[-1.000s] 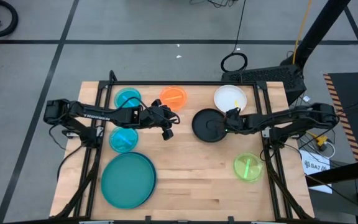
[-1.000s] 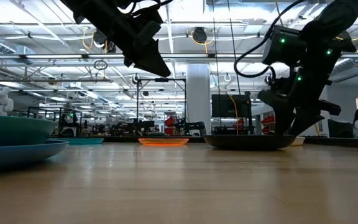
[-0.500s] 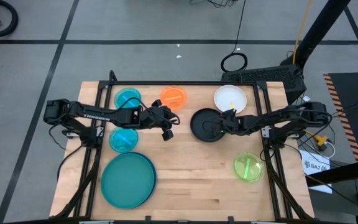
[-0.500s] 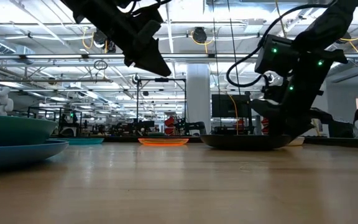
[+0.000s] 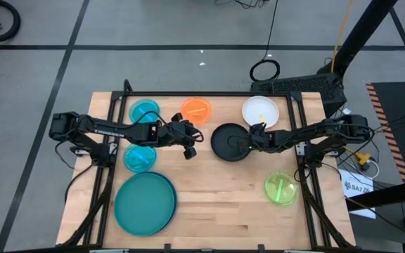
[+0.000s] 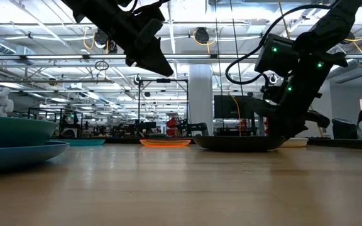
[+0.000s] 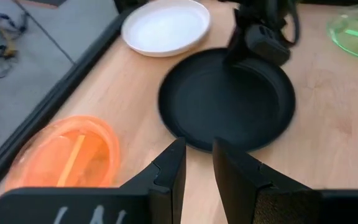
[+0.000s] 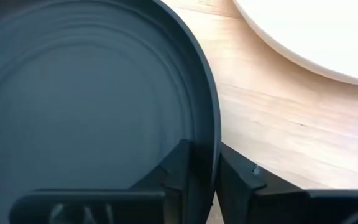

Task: Stack plastic plates
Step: Stack the black plate on top of the green plate

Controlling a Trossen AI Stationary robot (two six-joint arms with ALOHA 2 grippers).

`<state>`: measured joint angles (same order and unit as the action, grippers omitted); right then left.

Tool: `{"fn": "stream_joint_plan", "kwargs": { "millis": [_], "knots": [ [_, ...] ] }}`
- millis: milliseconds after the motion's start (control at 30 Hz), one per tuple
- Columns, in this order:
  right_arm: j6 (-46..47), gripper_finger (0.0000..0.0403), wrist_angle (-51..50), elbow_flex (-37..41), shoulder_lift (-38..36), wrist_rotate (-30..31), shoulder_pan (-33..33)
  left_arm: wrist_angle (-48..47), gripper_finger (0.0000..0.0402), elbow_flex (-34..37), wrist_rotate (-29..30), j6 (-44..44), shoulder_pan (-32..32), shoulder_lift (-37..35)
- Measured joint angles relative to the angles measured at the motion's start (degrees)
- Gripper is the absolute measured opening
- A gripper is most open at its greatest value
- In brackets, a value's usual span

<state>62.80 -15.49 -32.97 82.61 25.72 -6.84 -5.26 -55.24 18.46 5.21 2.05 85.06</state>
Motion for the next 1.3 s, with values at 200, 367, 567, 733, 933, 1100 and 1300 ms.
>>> {"fn": "stream_joint_plan", "kwargs": {
  "millis": [200,367,567,733,933,1100,1300],
  "knots": [
    [-0.89,0.0038,1.38,0.04,0.04,0.93,0.01,1.03,0.0088,0.02,6.16,-1.07,-2.58,-0.49],
    [-1.65,0.0016,1.75,0.04,-0.76,1.40,0.00,-0.70,0.0088,0.07,8.17,-2.19,-4.75,-3.51],
    [-4.11,0.0009,2.19,0.06,-3.71,1.48,0.01,-4.13,0.0088,0.02,8.80,-5.39,-6.47,-9.91],
    [-7.50,0.0007,4.13,0.15,-6.72,1.42,0.07,-7.48,0.0088,-0.07,8.83,-7.28,-7.53,-16.67],
    [-10.36,0.0005,6.83,0.22,-9.78,0.61,0.07,-13.71,0.0088,0.00,8.83,-6.15,-9.15,-23.30],
    [-11.46,0.0003,8.75,0.20,-11.16,-2.30,0.09,-17.38,0.0088,0.01,8.83,-3.05,-11.51,-25.76],
    [-12.32,0.0003,13.17,0.20,-11.87,-6.78,0.09,-21.61,0.0088,0.00,14.18,-2.04,-15.60,-26.76]
  ]
}}
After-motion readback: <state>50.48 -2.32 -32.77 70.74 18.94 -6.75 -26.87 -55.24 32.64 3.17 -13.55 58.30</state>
